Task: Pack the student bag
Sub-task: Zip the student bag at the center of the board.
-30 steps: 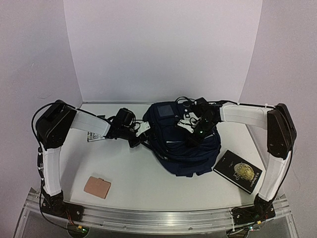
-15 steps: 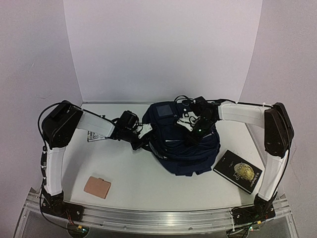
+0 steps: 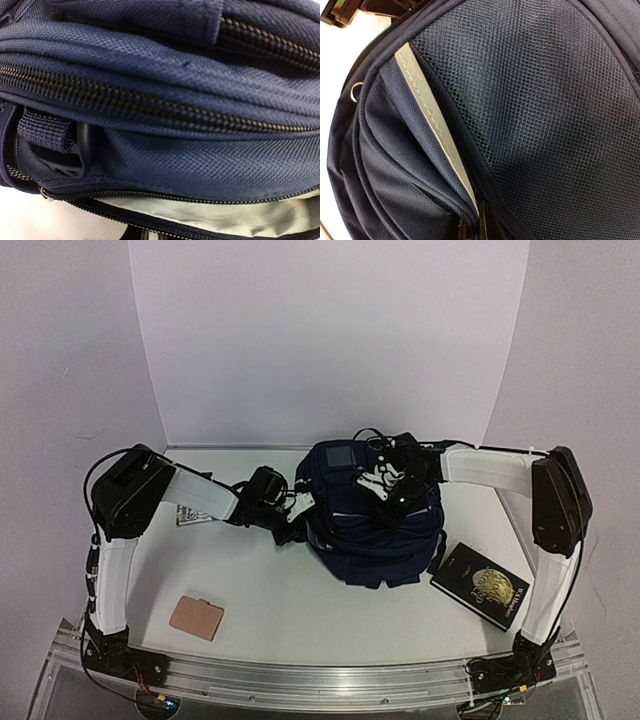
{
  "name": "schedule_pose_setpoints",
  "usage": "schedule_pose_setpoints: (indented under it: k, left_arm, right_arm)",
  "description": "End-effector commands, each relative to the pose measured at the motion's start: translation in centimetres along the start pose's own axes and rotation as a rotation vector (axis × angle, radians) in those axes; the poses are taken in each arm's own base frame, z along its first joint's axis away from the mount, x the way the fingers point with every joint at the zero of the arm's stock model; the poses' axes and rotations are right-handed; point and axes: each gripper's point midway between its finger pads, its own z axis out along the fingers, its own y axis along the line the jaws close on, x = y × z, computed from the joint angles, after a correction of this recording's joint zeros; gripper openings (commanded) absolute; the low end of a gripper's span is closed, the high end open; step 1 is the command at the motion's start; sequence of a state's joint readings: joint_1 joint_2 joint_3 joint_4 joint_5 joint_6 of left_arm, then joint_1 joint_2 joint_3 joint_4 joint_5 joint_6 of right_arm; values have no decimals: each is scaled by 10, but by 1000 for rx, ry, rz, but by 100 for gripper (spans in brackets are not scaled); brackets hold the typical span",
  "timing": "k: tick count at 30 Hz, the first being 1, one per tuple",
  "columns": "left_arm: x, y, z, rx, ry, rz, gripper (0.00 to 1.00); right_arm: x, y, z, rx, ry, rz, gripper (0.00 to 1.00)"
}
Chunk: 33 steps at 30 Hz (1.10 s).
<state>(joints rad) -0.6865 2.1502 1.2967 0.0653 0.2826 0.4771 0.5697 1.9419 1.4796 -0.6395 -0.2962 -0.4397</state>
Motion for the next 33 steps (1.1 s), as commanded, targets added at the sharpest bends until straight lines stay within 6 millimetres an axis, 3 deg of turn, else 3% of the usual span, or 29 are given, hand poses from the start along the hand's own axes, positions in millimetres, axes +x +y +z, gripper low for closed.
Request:
schedule_pose_setpoints:
  k: [1, 5, 11, 20, 33]
  left_arm:
    - [-8, 34, -17, -94, -38, -30, 12]
    - [0, 55, -26, -110, -64, -46, 30]
    - [-3, 47, -15, -23, -85, 30, 34]
    - [-16, 38, -4, 45, -129, 51, 37]
    - [-21, 65, 10, -67, -108, -21, 31]
  right_arm:
    - [37, -22, 20, 71, 127, 74, 0]
    - [42, -20, 17, 68, 135, 46, 0]
    - [48, -17, 17, 65, 145, 24, 0]
    - [46, -18, 17, 64, 145, 11, 0]
    - [47, -16, 20, 49, 146, 9, 0]
